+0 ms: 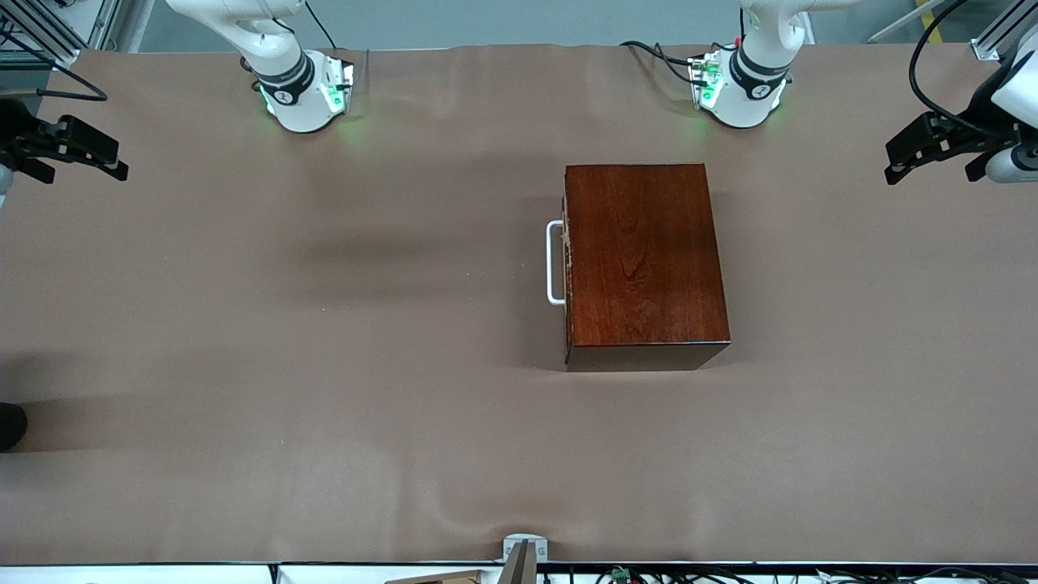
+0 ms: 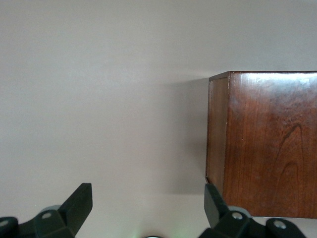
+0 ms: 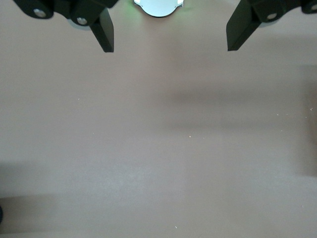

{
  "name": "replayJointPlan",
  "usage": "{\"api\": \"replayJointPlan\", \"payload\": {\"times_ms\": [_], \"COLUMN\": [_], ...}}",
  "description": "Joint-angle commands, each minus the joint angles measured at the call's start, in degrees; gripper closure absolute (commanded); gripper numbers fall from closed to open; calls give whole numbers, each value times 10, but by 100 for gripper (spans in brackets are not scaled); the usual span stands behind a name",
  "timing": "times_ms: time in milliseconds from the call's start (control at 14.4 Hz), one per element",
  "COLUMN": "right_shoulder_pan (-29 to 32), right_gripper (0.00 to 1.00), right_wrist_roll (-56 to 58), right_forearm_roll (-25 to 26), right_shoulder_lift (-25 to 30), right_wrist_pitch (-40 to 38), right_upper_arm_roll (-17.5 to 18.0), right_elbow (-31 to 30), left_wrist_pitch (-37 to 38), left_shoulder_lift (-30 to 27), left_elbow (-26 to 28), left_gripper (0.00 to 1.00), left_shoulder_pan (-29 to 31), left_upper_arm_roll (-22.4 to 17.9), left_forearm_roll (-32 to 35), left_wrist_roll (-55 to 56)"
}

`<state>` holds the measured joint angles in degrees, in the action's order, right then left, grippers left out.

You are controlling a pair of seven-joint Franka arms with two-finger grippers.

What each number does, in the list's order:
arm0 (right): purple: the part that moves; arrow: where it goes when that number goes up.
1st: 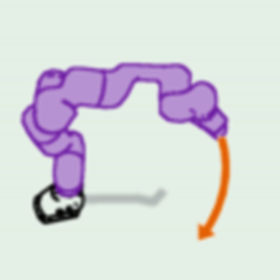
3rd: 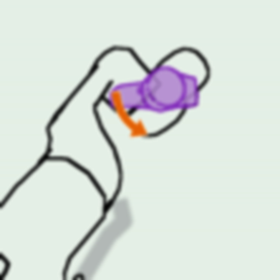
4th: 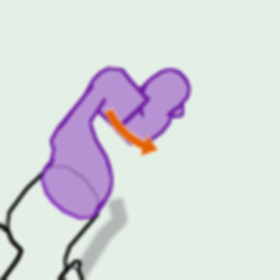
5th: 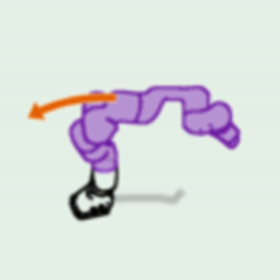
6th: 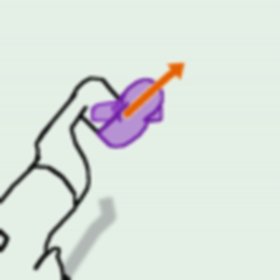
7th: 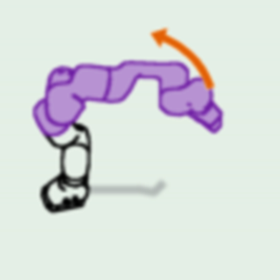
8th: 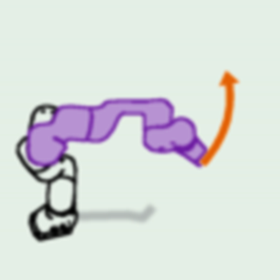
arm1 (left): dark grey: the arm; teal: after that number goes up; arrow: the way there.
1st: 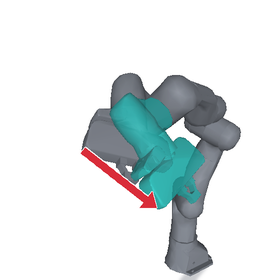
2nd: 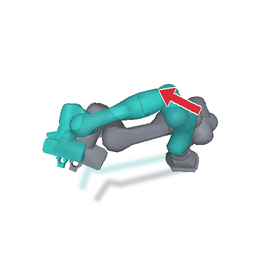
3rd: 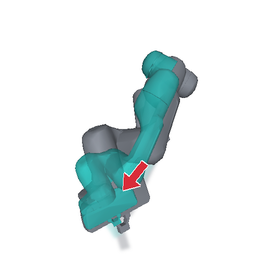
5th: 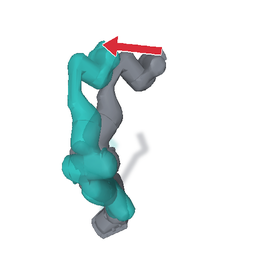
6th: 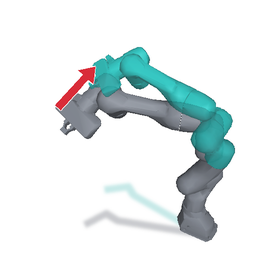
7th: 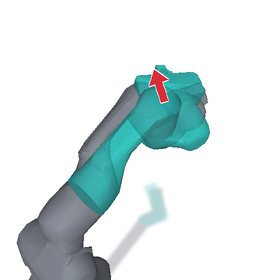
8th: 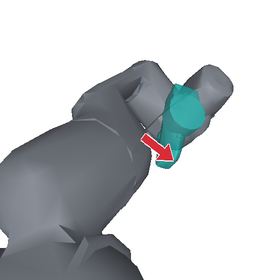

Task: Open drawer, take yellow block, close drawer

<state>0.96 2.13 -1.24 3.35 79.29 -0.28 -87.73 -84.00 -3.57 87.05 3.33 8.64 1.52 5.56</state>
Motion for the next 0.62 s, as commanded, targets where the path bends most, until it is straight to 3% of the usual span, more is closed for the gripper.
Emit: {"api": "replayJointPlan", "payload": {"times_ms": [0, 554], "right_shoulder_pan": [12, 13], "right_gripper": [0, 0], "right_wrist_roll": [8, 8], "right_forearm_roll": [6, 6], "right_shoulder_lift": [3, 4], "right_wrist_pitch": [-4, -5], "right_upper_arm_roll": [8, 8], "right_elbow": [-2, -2], "left_wrist_pitch": [13, 11], "left_shoulder_lift": [8, 16], "left_elbow": [-18, -17], "left_gripper": [0, 0], "left_shoulder_pan": [6, -3], "left_upper_arm_roll": [5, 12], "left_forearm_roll": [2, 3], "left_wrist_roll": [0, 5]}}
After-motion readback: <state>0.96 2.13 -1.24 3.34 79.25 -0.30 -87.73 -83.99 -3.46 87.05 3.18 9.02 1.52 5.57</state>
